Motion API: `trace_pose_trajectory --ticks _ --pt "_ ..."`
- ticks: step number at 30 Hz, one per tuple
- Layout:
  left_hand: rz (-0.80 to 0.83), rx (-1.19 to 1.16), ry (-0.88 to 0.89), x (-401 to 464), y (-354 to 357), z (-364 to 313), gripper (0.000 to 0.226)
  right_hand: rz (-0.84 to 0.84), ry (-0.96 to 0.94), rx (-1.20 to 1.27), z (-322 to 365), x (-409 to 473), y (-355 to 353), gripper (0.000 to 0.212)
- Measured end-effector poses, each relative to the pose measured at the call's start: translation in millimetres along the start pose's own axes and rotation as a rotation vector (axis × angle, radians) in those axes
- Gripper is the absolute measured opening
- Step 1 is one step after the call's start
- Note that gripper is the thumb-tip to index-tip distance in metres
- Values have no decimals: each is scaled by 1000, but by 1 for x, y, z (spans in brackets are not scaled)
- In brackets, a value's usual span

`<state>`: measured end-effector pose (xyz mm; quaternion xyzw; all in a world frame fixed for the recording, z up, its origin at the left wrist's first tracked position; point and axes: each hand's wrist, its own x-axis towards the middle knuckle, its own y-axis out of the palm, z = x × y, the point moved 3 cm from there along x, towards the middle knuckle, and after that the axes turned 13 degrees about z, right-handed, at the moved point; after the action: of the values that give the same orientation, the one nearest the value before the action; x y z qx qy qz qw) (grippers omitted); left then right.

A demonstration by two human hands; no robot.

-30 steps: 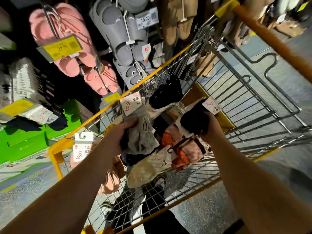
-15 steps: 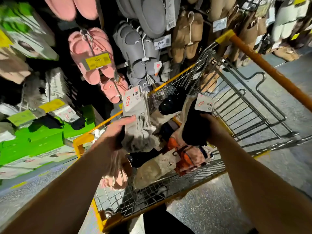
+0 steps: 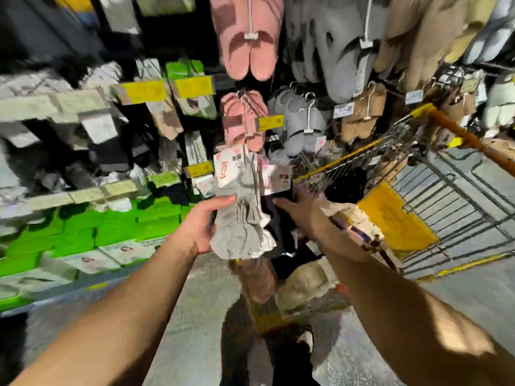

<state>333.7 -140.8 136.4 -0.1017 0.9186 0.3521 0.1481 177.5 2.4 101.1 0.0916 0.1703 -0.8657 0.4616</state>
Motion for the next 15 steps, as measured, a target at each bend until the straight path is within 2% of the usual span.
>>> trace_pose_trajectory --ticks 1,2,4,5,11,14,15 --pt "-10 2 7 -19 -12 -5 43 23 -3 -1 10 0 24 54" --pt "-11 3 37 -39 -22 -11 43 43 -21 -19 20 0 48 48" --pt "-12 42 94 -78 -41 -26 15 53 -64 -107 39 2 90 51" --pt "-16 46 121 -98 -49 -34 13 74 -97 -130 52 3 111 52" --pt "-64 119 228 -201 -91 -73 44 206 -416 -232 125 -4 231 32" --pt "-118 161 323 -241 -103 -98 52 293 -339 -9 176 -22 274 39" --pt "-139 156 367 -252 -108 -107 52 294 -337 -12 188 -22 289 42"
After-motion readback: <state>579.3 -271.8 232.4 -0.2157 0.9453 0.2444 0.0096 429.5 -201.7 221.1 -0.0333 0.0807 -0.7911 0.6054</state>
